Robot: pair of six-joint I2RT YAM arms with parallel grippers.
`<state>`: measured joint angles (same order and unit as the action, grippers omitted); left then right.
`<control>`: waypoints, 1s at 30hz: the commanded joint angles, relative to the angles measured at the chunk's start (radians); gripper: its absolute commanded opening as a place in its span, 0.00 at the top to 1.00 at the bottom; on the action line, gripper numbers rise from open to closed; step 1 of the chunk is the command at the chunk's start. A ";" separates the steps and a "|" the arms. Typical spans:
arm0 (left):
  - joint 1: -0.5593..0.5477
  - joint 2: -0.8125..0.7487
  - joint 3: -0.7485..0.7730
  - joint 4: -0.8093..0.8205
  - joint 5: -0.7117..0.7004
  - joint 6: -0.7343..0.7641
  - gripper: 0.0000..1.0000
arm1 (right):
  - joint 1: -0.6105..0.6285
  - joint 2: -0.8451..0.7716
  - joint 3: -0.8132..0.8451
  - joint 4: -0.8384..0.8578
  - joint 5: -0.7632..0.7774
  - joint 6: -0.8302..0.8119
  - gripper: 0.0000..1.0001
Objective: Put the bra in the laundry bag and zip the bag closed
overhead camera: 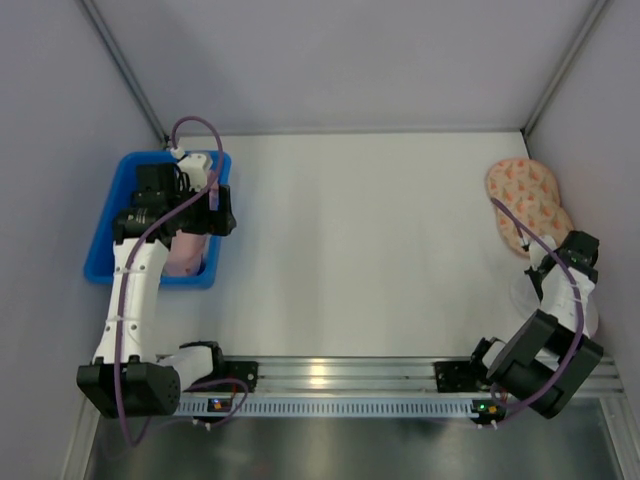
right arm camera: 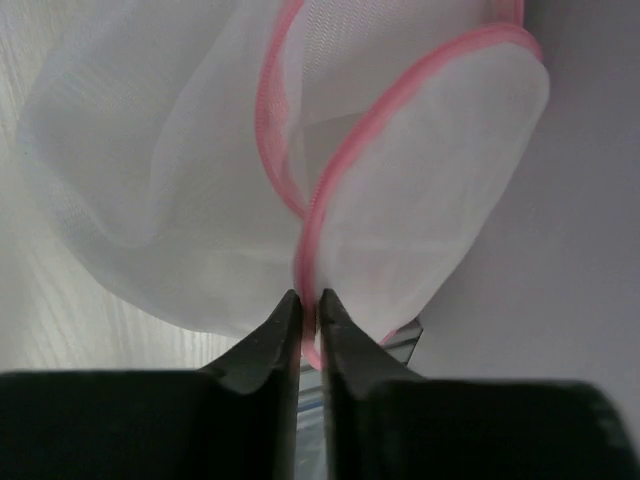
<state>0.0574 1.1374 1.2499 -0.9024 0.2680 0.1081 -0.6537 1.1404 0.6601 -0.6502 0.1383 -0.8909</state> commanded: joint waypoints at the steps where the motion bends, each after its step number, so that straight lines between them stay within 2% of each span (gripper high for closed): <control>1: 0.001 -0.002 0.016 -0.004 0.000 0.008 0.02 | -0.015 -0.010 0.007 0.043 0.006 -0.006 0.97; 2: -0.001 -0.005 0.016 -0.003 0.000 0.013 0.01 | -0.015 -0.016 0.028 0.028 -0.002 -0.002 1.00; 7: -0.001 -0.005 0.016 -0.004 0.007 0.018 0.02 | -0.008 -0.080 0.125 -0.202 -0.132 0.006 1.00; 10: 0.001 0.002 0.022 -0.003 0.019 0.019 0.01 | 0.025 -0.106 0.177 -0.325 -0.245 0.009 1.00; 13: 0.001 0.015 0.031 -0.004 0.025 0.019 0.01 | 0.097 -0.117 0.199 -0.371 -0.293 0.039 1.00; 19: -0.001 0.021 0.040 -0.003 0.020 0.030 0.01 | 0.391 -0.068 0.240 -0.352 -0.337 0.268 1.00; 23: 0.001 0.009 0.042 -0.003 0.028 0.047 0.02 | 0.580 0.013 0.314 -0.301 -0.331 0.349 1.00; 30: -0.001 0.033 0.068 -0.003 0.053 0.051 0.01 | 0.755 0.238 0.558 -0.296 -0.557 0.497 1.00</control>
<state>0.0574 1.1664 1.2629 -0.9031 0.2871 0.1452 0.0422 1.3266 1.1282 -0.9775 -0.2691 -0.4942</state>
